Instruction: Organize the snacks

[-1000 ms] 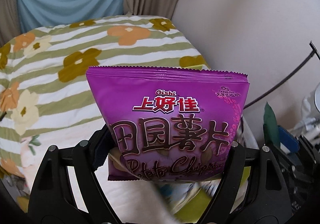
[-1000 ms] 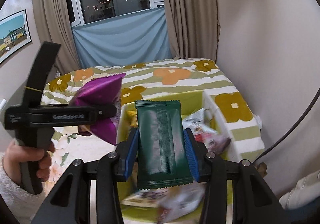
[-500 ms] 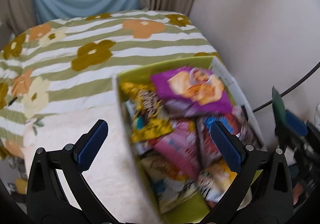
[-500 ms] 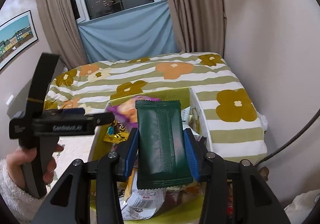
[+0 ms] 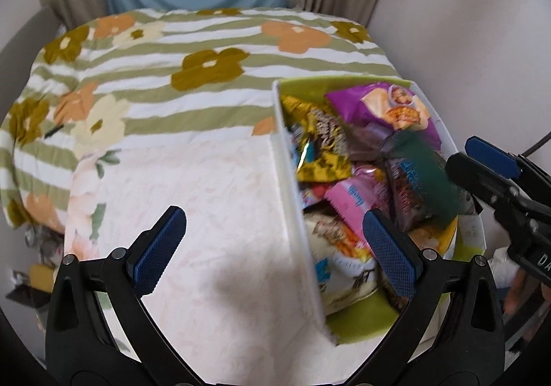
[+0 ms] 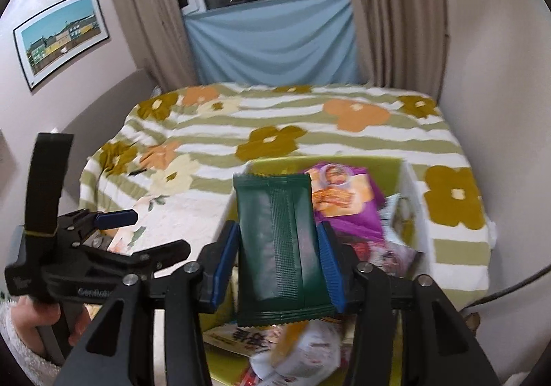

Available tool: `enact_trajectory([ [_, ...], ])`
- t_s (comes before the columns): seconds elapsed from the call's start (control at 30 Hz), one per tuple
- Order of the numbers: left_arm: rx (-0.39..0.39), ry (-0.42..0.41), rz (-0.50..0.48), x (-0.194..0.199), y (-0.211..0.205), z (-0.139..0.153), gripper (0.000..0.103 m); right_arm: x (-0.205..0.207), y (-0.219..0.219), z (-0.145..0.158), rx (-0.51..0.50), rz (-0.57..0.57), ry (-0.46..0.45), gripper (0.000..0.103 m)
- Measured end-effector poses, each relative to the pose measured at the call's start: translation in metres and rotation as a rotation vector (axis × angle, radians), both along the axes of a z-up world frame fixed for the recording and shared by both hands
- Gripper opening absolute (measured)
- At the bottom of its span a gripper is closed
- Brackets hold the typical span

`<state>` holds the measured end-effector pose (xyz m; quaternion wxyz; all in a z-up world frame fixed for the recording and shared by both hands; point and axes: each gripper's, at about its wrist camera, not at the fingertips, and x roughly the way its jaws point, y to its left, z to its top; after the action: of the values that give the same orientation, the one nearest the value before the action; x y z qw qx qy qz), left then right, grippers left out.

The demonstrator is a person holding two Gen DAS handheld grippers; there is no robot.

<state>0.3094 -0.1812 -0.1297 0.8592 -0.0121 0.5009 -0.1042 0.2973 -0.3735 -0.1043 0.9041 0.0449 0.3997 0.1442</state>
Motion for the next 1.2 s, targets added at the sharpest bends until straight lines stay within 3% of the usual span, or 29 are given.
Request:
enact_trajectory([
  [0.1, -0.003, 0.004, 0.018, -0.011, 0.012, -0.003, 0.102, 0.0, 0.005, -0.007, -0.004, -0.001, 0.03, 0.09],
  [0.37, 0.003, -0.046, 0.035, -0.044, 0.03, 0.007, 0.102, -0.037, 0.002, -0.009, -0.03, -0.094, 0.02, 0.09],
  [0.53, 0.012, -0.108, 0.037, -0.074, 0.042, 0.03, 0.102, -0.063, 0.006, 0.007, -0.033, -0.134, -0.009, 0.09],
  [0.93, 0.044, -0.372, 0.095, -0.19, 0.082, 0.111, 0.102, -0.16, 0.032, 0.074, -0.105, -0.235, -0.166, 0.09],
  [1.2, 0.105, -0.486, 0.124, -0.244, 0.092, 0.131, 0.102, -0.205, 0.056, 0.08, -0.137, -0.259, -0.219, 0.09],
])
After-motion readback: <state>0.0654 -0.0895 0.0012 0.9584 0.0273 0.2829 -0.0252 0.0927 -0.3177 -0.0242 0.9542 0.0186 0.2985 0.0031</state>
